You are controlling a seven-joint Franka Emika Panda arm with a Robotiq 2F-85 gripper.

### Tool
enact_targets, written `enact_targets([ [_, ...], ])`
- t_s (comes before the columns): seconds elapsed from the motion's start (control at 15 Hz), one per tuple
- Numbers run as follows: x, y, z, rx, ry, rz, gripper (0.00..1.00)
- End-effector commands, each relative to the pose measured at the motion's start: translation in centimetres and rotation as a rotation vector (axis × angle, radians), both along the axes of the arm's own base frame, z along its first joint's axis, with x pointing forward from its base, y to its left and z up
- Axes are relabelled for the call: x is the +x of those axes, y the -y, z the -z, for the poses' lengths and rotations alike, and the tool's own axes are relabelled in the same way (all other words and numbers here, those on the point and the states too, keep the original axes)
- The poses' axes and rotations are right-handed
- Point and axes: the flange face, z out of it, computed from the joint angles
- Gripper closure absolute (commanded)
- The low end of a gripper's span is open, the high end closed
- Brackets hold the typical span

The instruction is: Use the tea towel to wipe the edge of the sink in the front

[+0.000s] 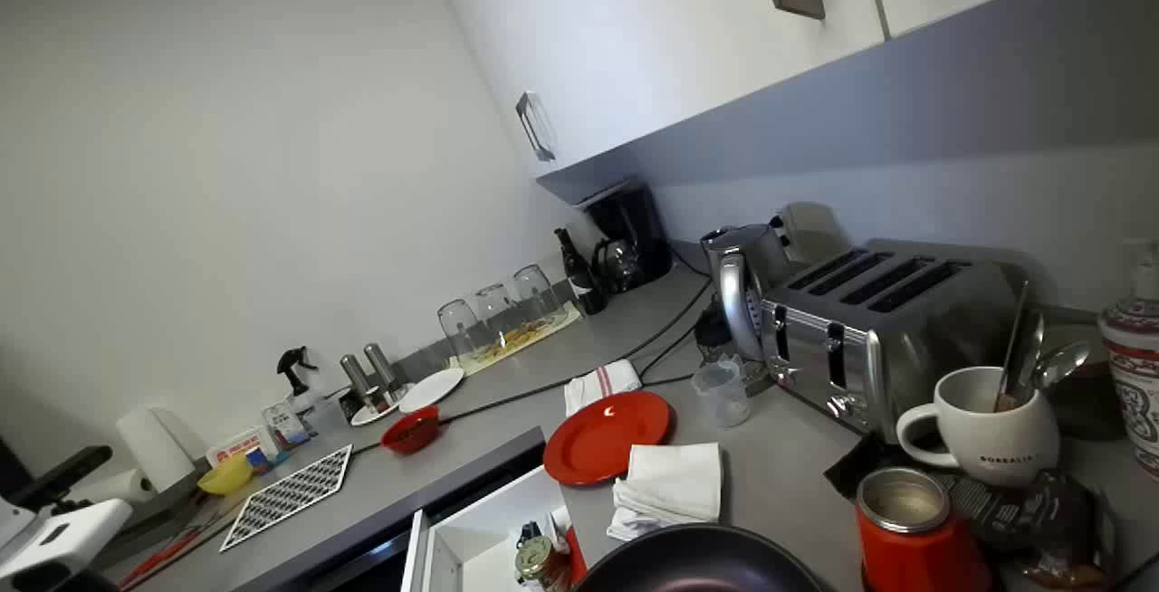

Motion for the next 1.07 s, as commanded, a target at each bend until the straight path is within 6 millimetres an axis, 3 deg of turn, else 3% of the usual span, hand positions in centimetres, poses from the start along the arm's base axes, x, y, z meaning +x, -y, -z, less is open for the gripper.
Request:
enact_targets([
  [0.0, 0.01, -0.01, -0.07, 0.000, -0.001, 0.000, 0.00],
  [1.0, 0.34, 0.29, 0.03, -0.004, -0.004, -0.006, 0.00],
])
